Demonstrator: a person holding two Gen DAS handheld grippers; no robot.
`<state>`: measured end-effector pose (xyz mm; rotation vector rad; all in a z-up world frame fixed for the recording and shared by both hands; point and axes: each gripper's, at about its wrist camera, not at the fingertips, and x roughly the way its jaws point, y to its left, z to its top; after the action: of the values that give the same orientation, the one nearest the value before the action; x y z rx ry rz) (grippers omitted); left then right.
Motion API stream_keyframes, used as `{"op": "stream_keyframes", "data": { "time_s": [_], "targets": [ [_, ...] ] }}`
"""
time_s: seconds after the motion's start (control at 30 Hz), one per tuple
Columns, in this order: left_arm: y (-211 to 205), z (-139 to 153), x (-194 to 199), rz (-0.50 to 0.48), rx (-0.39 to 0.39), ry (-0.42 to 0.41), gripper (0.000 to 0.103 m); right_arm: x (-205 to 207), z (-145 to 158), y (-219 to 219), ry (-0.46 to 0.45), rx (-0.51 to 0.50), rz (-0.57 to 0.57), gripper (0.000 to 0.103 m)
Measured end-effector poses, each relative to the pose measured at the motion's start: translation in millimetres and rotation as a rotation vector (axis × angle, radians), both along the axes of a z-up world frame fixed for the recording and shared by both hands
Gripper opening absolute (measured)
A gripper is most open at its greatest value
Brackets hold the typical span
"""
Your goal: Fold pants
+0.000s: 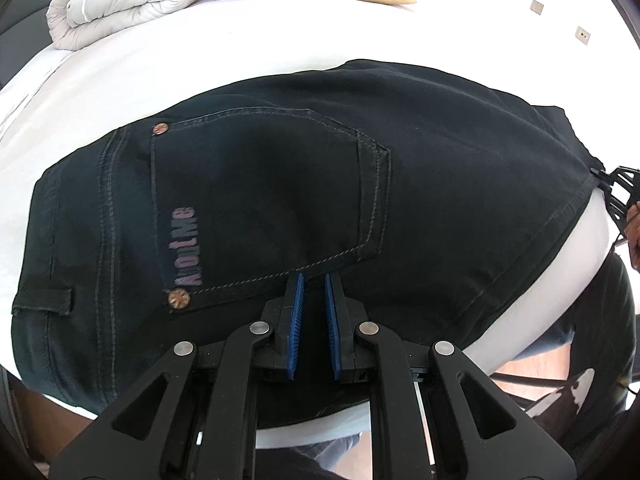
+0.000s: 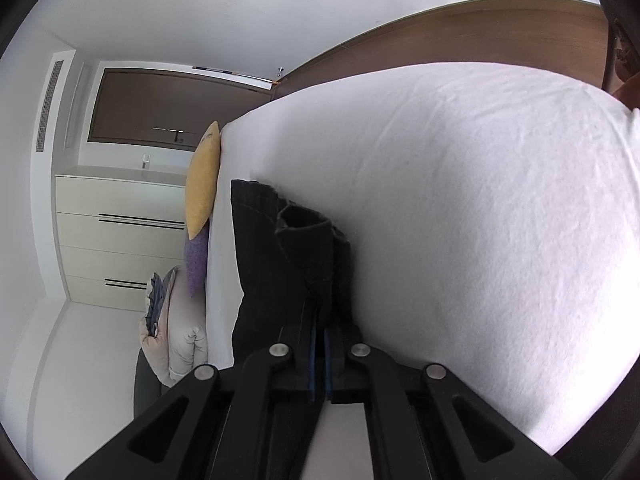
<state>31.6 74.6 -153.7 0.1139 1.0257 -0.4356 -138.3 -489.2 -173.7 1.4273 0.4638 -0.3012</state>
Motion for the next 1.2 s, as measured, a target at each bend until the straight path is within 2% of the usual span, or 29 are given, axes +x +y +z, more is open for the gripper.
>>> {"op": "stream_keyframes", "data": {
  "time_s": [0.13,0.17,0.2,0.27,0.33,0.47,0.57,0.63,0.77,0.93,1.0,1.13,1.17,1.2],
  "targets": [
    [9.7,-2.9,-2.4,0.02,-0.04,-0.002,0.011,-15.0,13.0,-6.7,0.02,-0.058,-0.041,0.004],
    [10.4,-3.2,-3.2,0.024,-0.045,-0.004,0.011,-20.5,20.4,-6.6,0.032,-0.091,-0.052,0.011],
    [9.9,-3.4,-3.5,0.026,-0.045,-0.007,0.011,-25.2,28.1,-4.8,0.047,-0.121,-0.062,0.031],
    [9.4,-4.0,-5.7,0.026,-0.043,-0.011,0.011,-32.1,47.9,7.7,0.041,-0.183,-0.046,0.054],
    [12.7,-4.5,-6.2,0.026,-0.048,-0.011,0.011,-21.5,59.7,29.6,-0.005,-0.19,0.069,0.054],
    [23.9,-4.2,-11.7,0.021,-0.056,-0.011,0.011,31.3,65.2,111.7,-0.109,-0.114,0.429,0.054],
    [25.6,-2.4,-10.4,0.022,-0.065,-0.01,0.011,69.4,50.7,169.0,-0.121,0.008,0.598,0.054],
    [29.5,-2.1,-10.9,0.021,-0.076,-0.009,0.011,86.0,42.5,193.9,-0.098,0.042,0.674,0.053],
    [34.8,-3.2,-11.4,0.021,-0.093,-0.01,0.011,103.1,24.6,225.6,-0.038,0.107,0.75,0.053],
    [41.2,-3.2,-11.8,0.017,-0.103,-0.011,0.011,111.5,6.2,239.5,0.019,0.128,0.755,0.053],
    [42.3,-2.9,-12.2,0.017,-0.104,-0.012,0.011,113.3,2.2,240.7,0.02,0.136,0.75,0.047],
    [40.5,-3.2,-12.0,0.018,-0.103,-0.013,0.011,118.4,-1.9,245.0,0.011,0.141,0.758,0.047],
    [40.2,-3.2,-12.1,0.017,-0.102,-0.013,0.011,121.2,-4.3,247.0,0.01,0.148,0.763,0.045],
    [39.6,-3.0,-12.3,0.016,-0.099,-0.013,0.011,124.1,-6.9,249.3,0.014,0.152,0.768,0.038]
  ]
}}
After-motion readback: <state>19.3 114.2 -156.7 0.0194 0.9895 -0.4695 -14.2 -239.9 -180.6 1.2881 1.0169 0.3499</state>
